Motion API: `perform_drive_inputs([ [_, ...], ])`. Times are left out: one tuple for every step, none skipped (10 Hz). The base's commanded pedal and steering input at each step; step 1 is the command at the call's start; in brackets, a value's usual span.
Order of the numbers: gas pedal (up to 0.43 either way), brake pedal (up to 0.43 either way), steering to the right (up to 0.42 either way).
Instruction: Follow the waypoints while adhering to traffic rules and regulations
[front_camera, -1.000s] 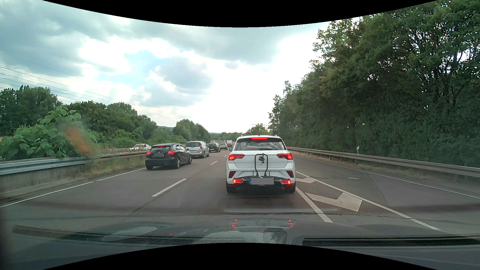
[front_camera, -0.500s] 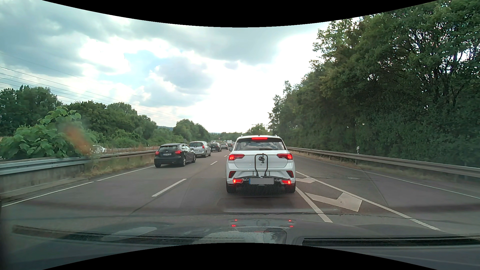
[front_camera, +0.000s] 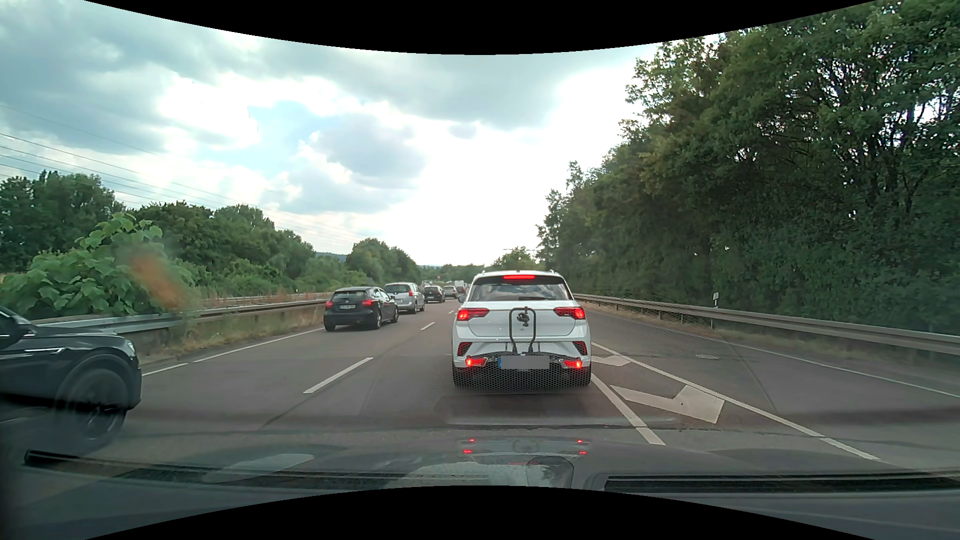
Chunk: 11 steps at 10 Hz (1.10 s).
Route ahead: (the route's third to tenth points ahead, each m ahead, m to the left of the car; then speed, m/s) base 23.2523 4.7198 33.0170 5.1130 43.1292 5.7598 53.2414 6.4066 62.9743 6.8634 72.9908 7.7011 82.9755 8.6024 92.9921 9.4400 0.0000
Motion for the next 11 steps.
perform_drive_inputs([
  [0.000, 0.256, 0.000],
  [0.000, 0.256, 0.000],
  [0.000, 0.256, 0.000],
  [0.000, 0.262, 0.000],
  [0.000, 0.256, 0.000],
  [0.000, 0.256, 0.000],
  [0.000, 0.262, 0.000],
  [0.000, 0.262, 0.000],
  [0.000, 0.262, 0.000],
  [0.000, 0.262, 0.000],
  [0.000, 0.262, 0.000],
])
